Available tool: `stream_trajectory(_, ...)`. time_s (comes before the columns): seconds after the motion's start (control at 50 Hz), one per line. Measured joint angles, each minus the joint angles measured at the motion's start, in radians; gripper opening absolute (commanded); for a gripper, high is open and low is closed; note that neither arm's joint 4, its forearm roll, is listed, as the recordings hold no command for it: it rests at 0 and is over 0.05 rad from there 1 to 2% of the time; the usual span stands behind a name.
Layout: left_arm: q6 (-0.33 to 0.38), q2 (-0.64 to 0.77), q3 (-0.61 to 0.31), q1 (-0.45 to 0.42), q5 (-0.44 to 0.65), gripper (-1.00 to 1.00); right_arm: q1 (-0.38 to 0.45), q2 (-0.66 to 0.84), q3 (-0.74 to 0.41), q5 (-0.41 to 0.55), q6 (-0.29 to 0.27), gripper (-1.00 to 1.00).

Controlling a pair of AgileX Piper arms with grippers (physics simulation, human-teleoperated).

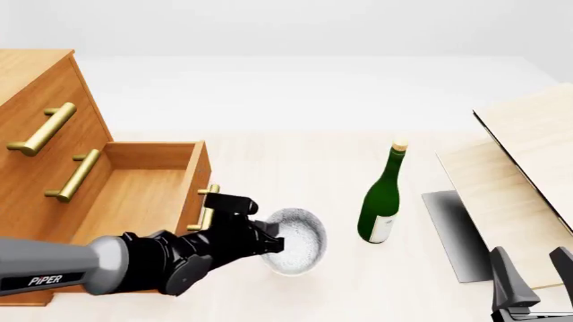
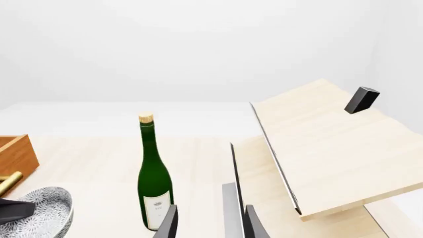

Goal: Put the bowl in the bottom drawer of the cabinet and close it.

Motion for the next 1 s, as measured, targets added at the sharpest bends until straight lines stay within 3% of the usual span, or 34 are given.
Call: stream_trajectory(1.0, 0.078, -0.197, 0.066, 0.071, 0.066, -1.00, 0.000, 0.000, 0.000, 0.000, 0.000, 1.00)
